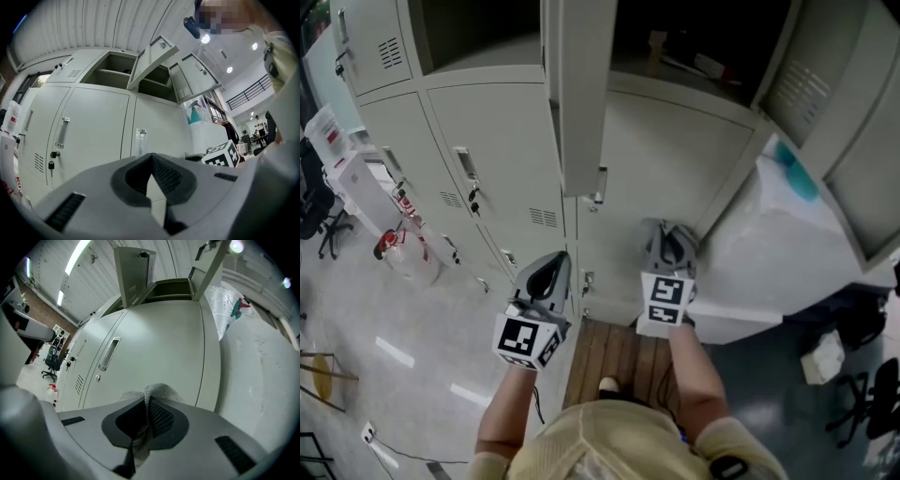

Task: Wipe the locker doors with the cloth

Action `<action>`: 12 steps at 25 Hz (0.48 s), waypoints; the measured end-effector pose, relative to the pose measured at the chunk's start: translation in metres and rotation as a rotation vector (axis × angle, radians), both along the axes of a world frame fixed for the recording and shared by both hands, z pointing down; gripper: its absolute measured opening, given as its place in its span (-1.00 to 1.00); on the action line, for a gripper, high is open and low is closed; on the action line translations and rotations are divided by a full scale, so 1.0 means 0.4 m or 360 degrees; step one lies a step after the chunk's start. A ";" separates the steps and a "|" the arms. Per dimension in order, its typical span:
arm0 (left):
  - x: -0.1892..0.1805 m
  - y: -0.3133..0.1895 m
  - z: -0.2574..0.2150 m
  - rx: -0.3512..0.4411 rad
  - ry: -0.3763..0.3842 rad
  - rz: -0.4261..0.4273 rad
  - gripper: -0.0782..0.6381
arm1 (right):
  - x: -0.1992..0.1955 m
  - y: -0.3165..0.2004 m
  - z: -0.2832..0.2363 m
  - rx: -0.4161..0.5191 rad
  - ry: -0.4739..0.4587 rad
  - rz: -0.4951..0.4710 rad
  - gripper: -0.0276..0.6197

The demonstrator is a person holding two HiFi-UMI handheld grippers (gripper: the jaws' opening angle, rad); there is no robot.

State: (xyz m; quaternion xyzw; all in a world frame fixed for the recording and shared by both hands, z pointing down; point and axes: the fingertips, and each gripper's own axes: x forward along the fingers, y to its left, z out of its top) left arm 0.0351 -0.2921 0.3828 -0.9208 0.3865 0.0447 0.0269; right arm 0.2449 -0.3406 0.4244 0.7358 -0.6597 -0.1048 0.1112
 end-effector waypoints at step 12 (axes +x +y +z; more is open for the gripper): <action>0.033 0.002 0.015 -0.0017 0.0005 0.0086 -0.79 | 0.074 0.053 0.002 0.0007 -0.0024 0.0137 -0.90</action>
